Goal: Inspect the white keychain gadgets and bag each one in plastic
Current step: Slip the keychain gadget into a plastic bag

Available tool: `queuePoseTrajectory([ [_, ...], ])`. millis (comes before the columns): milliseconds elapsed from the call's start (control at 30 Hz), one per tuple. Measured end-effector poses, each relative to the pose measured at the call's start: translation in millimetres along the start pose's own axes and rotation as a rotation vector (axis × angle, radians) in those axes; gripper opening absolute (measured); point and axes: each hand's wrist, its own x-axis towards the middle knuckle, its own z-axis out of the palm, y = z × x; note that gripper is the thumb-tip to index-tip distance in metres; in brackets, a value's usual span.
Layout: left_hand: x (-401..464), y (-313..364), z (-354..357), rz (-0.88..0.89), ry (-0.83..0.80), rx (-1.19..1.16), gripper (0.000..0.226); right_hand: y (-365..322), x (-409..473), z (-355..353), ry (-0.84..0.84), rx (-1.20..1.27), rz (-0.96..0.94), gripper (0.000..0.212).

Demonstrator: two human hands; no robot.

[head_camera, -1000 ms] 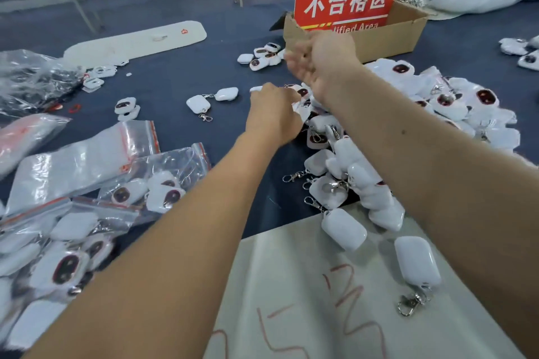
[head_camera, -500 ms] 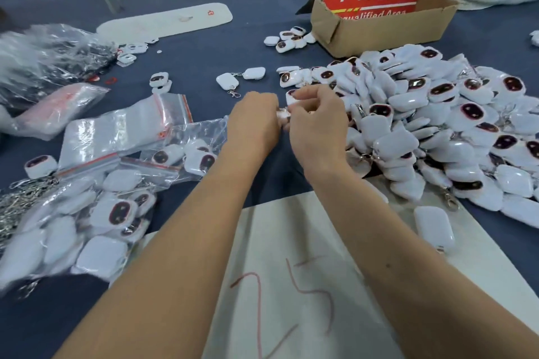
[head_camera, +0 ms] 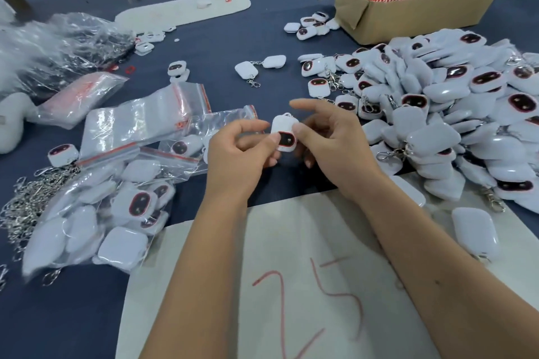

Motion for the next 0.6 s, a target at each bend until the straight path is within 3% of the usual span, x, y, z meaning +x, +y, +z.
queuePoseTrajectory([
  [100,2.3,1.8,-1.9,0.04,0.052,-0.039,0.009,-2.1,-1.2,-0.4,-0.097,0.066,-0.001,0.028],
  [233,5.4,3.1,0.9,0.054,0.184,-0.018,0.014,-2.5,-1.8,-0.6,-0.188,-0.053,0.013,0.003],
  [333,6.9,2.9,0.3,0.045,0.141,0.029,0.025,-2.8,-2.2,-0.9,-0.194,-0.125,-0.041,0.011],
  [433,7.4,2.6,0.6,0.025,0.079,0.067,0.033,-5.8,-2.6,-1.5,-0.267,0.056,0.032,0.018],
  [500,5.7,1.6,3.6,-0.008,0.082,0.096,0.036,-5.7,-2.7,-2.1,-0.246,0.132,0.065,0.028],
  [600,5.2,4.3,6.5,-0.143,0.074,-0.032,0.035,-4.3,-0.8,0.8,-0.102,0.167,0.085,0.019],
])
